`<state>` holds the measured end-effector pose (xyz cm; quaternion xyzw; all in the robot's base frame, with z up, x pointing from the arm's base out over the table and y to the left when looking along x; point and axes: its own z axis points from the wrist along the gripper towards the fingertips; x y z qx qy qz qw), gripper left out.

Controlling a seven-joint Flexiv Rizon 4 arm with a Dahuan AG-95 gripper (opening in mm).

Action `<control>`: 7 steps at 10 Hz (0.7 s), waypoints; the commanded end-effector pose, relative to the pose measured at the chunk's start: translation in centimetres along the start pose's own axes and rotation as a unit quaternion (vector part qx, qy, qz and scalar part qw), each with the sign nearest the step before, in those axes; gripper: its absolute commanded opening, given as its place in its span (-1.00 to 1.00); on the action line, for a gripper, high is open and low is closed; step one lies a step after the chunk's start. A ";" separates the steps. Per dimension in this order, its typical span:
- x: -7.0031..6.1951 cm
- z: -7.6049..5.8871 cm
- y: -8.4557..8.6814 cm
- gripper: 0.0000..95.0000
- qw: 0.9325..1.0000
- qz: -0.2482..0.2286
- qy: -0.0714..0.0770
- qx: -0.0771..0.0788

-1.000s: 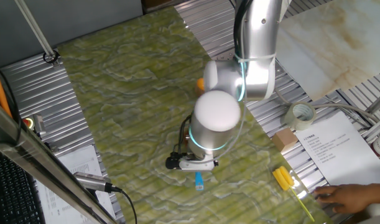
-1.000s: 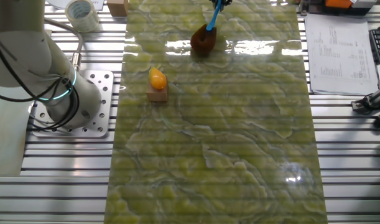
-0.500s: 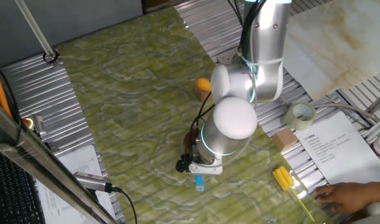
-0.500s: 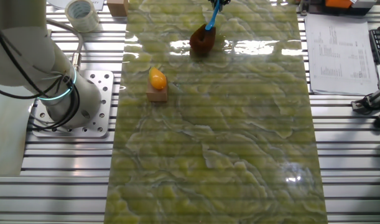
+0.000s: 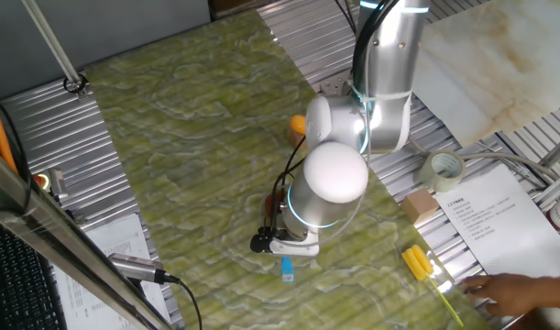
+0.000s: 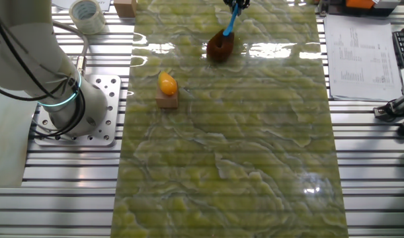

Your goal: Scrub the table with a brush

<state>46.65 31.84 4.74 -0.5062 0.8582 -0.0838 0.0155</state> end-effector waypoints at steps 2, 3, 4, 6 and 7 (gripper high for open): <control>-0.1 0.6 0.5 -1.00 1.000 0.006 -0.007 -0.002; -0.1 0.7 0.8 -1.00 1.000 0.009 -0.008 -0.003; -0.2 0.8 1.2 -1.00 1.000 0.014 -0.009 -0.003; -0.5 0.8 2.1 -1.00 1.000 0.024 -0.010 -0.004; -0.8 0.7 2.6 -1.00 0.999 0.030 -0.010 -0.005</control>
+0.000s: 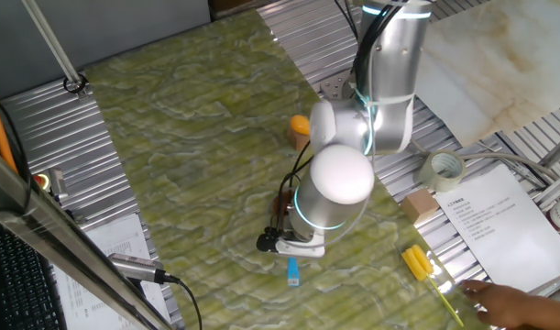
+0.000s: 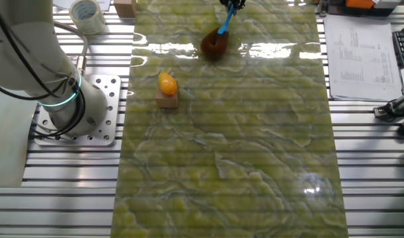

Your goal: Scrub the table with a brush

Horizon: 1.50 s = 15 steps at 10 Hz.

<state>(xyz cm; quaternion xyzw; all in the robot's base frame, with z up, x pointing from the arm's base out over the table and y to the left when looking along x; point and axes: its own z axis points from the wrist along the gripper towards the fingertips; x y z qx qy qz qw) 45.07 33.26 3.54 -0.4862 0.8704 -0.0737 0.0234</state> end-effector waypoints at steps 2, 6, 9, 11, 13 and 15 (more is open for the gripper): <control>-0.7 -0.5 1.4 -1.00 1.000 0.017 0.002 -0.001; -2.0 -1.1 3.8 -1.00 0.999 0.037 0.004 -0.002; -2.3 -1.3 4.6 -1.00 0.999 0.039 0.009 0.002; -2.4 -1.3 4.1 -1.00 0.999 0.037 0.010 0.003; -2.2 -1.5 2.9 -1.00 1.000 0.028 0.011 0.003; -1.9 -1.5 1.2 -1.00 1.000 0.016 0.013 0.001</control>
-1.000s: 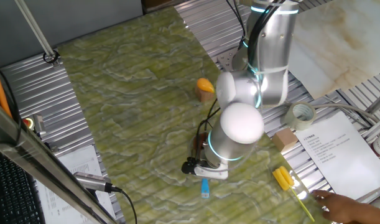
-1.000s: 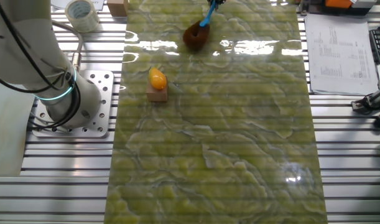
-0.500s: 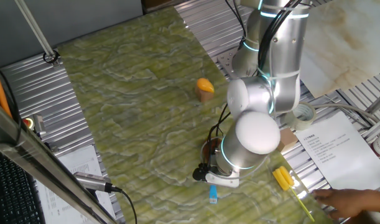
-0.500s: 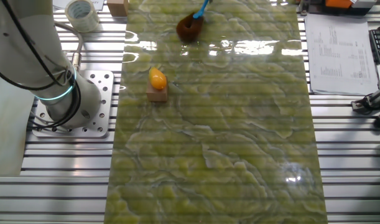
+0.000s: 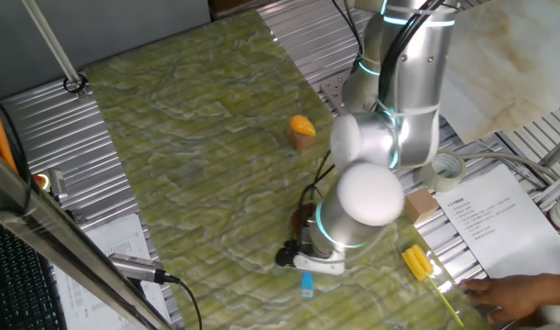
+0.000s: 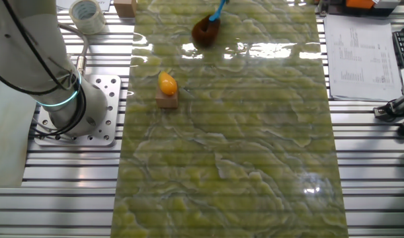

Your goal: Scrub the table with a brush

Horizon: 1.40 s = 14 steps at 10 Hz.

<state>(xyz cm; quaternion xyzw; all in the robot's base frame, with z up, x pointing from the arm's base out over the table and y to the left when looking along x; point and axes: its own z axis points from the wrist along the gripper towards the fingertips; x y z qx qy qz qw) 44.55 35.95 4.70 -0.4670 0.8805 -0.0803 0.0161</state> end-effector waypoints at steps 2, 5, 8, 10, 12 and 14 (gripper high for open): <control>0.7 0.3 -2.5 -1.00 1.000 -0.018 0.001 -0.001; 2.2 0.7 -5.2 -1.00 0.999 -0.044 0.001 -0.002; 3.7 0.5 -6.3 -1.00 0.998 -0.068 0.003 -0.003; 4.0 0.5 -6.1 -1.00 0.998 -0.067 0.001 -0.003; 4.3 0.7 -5.7 -1.00 0.998 -0.062 -0.001 -0.003; 4.6 1.0 -5.0 -1.00 0.998 -0.056 -0.003 -0.002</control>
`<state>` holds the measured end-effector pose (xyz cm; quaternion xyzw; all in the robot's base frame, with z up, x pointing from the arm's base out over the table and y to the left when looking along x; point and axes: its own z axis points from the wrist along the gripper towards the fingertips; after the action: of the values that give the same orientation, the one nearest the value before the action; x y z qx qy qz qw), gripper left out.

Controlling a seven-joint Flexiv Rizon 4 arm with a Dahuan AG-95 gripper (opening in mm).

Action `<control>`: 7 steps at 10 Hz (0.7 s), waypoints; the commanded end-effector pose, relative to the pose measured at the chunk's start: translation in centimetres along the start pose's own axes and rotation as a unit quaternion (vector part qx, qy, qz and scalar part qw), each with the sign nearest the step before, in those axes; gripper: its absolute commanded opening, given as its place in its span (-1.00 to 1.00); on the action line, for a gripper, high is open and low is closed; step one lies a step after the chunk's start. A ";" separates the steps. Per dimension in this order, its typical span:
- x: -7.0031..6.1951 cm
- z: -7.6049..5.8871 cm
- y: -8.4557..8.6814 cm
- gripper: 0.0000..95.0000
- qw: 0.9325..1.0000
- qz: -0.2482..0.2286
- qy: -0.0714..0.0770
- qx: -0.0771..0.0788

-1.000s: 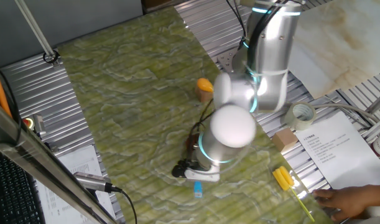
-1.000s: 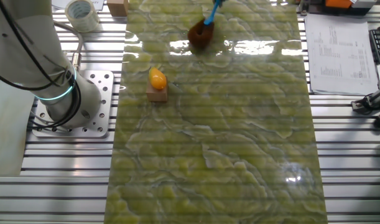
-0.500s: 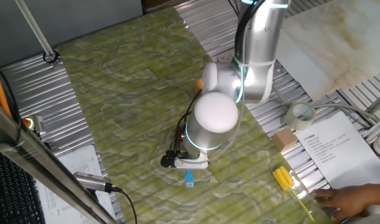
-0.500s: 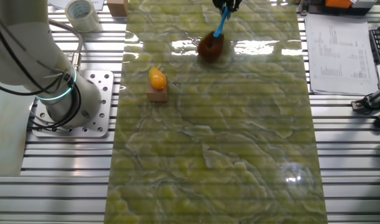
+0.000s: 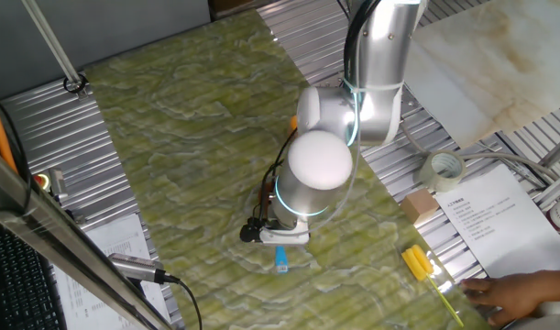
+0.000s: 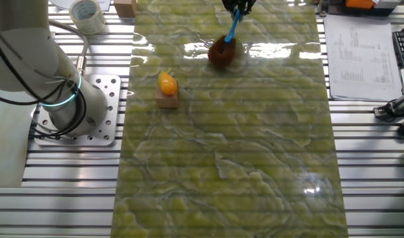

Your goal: Scrub the table with a brush

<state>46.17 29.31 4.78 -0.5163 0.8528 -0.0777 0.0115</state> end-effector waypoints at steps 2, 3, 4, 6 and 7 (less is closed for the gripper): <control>0.1 0.2 0.3 -1.00 1.000 0.006 -0.011 -0.004; 0.0 0.3 0.5 -1.00 1.000 0.013 -0.019 -0.009; -0.2 0.4 0.8 -1.00 1.000 0.018 -0.019 -0.009; -0.7 0.6 1.5 -1.00 0.999 0.025 -0.021 -0.009; -0.9 0.6 1.8 -1.00 0.999 0.028 -0.021 -0.009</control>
<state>45.07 31.12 3.71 -0.4921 0.8682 -0.0577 0.0261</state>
